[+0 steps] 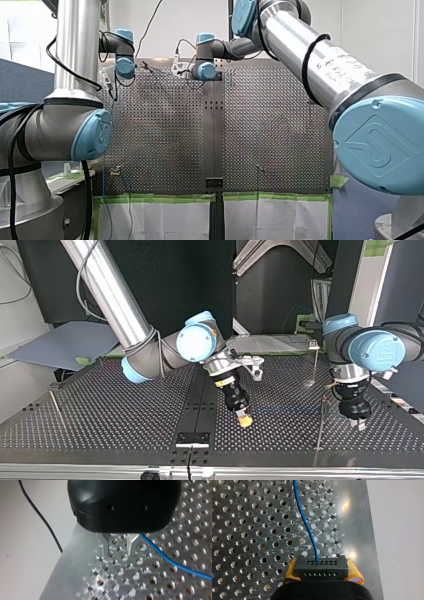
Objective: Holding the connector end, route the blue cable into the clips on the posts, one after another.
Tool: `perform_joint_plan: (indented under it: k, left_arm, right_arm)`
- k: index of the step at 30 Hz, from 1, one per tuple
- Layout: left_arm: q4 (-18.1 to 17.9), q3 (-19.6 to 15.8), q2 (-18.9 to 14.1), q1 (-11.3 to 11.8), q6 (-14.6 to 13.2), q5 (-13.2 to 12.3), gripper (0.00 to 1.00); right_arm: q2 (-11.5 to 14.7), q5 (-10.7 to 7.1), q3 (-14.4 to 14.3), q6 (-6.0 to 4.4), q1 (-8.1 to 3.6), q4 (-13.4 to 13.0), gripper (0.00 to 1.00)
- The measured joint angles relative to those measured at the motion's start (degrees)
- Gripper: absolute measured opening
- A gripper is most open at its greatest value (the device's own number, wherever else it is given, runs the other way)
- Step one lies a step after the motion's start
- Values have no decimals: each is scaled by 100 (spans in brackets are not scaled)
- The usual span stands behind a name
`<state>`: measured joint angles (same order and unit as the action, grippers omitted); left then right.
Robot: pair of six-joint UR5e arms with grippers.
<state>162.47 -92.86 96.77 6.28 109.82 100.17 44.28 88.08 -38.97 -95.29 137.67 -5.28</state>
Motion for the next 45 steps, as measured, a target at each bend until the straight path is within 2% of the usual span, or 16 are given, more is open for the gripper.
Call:
perform_joint_plan:
  k: [2,3,5,8,16,20,26,45]
  left_arm:
    - [23,0,-3,-3,90,-92,61]
    - [46,0,-3,-4,129,-147,61]
    - [97,0,-4,-3,159,-221,100]
    - [233,0,-5,-5,112,-217,100]
    - [658,-1,-6,-67,-258,146,100]
    - [854,-1,-6,-113,-277,311,100]
    - [1201,-13,-65,-189,-173,288,100]
    - [2289,-415,-822,-331,-139,268,100]
  right_arm:
    - [0,0,1,1,-9,0,0]
    - [0,0,2,2,-11,0,0]
    - [2,0,3,5,-15,-2,0]
    - [2,0,2,7,-16,-5,0]
    - [1,0,3,20,-17,-8,0]
    - [2,0,16,24,-17,-8,0]
    - [3,0,23,31,-16,-4,0]
    - [6,0,24,37,0,7,0]
